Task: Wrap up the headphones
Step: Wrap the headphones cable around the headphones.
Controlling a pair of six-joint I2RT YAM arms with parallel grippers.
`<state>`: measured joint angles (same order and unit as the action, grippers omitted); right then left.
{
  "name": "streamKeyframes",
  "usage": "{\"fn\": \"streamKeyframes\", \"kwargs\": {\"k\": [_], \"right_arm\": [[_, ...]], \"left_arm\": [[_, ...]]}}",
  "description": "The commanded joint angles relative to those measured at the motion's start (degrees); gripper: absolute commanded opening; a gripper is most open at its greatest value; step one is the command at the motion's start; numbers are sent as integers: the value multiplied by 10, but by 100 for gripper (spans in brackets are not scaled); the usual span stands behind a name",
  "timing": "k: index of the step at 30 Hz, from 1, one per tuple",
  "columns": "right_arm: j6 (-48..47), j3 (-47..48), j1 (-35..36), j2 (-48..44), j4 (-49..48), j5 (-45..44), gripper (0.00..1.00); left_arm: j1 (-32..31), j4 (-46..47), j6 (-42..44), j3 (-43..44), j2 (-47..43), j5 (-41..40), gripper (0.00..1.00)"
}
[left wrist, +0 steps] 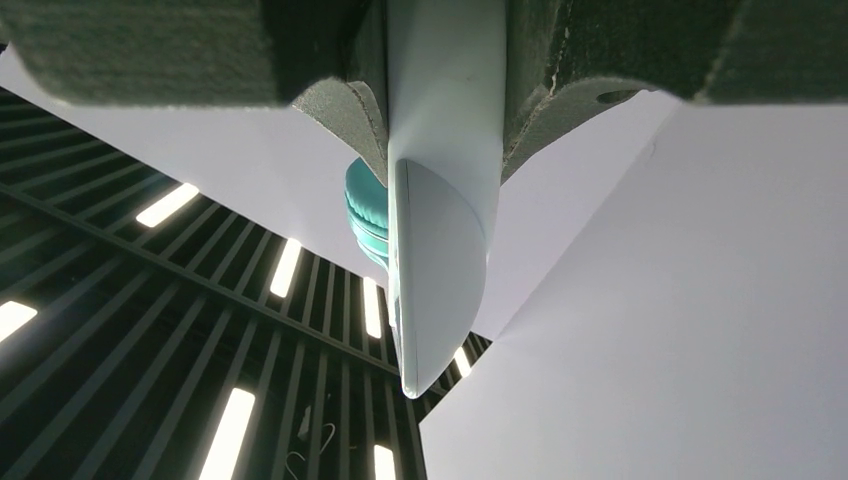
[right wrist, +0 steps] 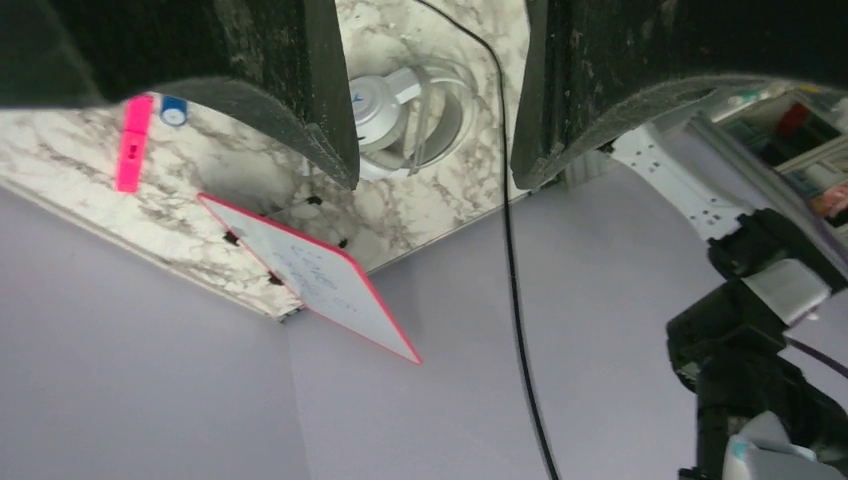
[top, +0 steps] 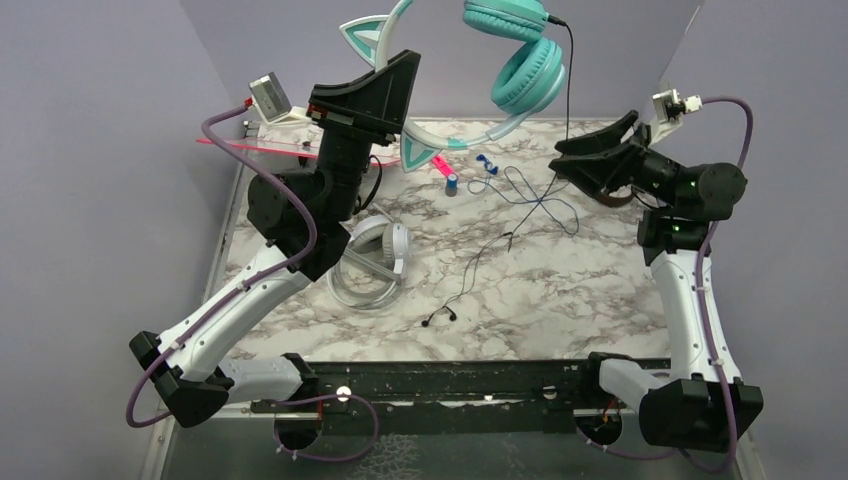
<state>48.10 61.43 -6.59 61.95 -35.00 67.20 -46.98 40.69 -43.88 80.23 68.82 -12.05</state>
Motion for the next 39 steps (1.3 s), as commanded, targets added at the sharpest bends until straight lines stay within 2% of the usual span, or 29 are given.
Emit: {"fn": "streamKeyframes", "kwargs": {"k": [1,4,7,8,9,13,15,18,21,22,23,25,26,27,28,31,32,33,37,39], "right_arm": [[60,7,-15,-3,-81,33,49],[58,21,-22,16,-80,35,29],[170,7,-22,52,-262,59,4],[200,6,-22,65,-319,65,1],[228,14,-21,80,-372,77,0],[402,98,4,168,-665,157,0],[429,150,49,191,-674,204,0],[400,173,127,184,-633,237,0],[278,155,155,136,-481,250,0],[207,148,159,110,-398,251,0],[109,147,163,84,-273,251,0],[-210,183,167,39,66,237,0],[-329,221,167,33,224,227,0],[-368,248,167,36,291,228,0],[-338,257,167,44,274,241,0],[-135,227,168,60,36,259,0],[-93,221,168,67,-18,263,0],[-81,225,168,74,-29,266,0],[-115,233,178,75,35,267,1],[-119,232,181,71,54,264,1]], "left_arm": [[4,19,-14,29,-21,18,0],[10,3,-39,39,-22,41,0],[15,-3,-78,45,-19,72,0],[18,-4,-97,50,-17,91,0],[24,-5,-114,60,-10,114,0],[54,-22,-205,117,30,297,0],[83,-24,-256,136,47,392,0],[108,-35,-297,145,61,503,0],[122,-55,-294,119,51,555,0],[124,-64,-290,116,51,572,0],[125,-73,-290,114,53,590,0],[125,-78,-303,114,62,630,0],[125,-84,-306,110,64,643,0],[125,-95,-304,112,67,658,0],[125,-104,-301,112,71,675,0],[121,-111,-289,85,69,710,0],[121,-121,-279,74,63,714,0],[121,-138,-263,67,59,716,0],[115,-177,-217,57,56,720,0],[112,-266,-146,79,58,713,0]]}}
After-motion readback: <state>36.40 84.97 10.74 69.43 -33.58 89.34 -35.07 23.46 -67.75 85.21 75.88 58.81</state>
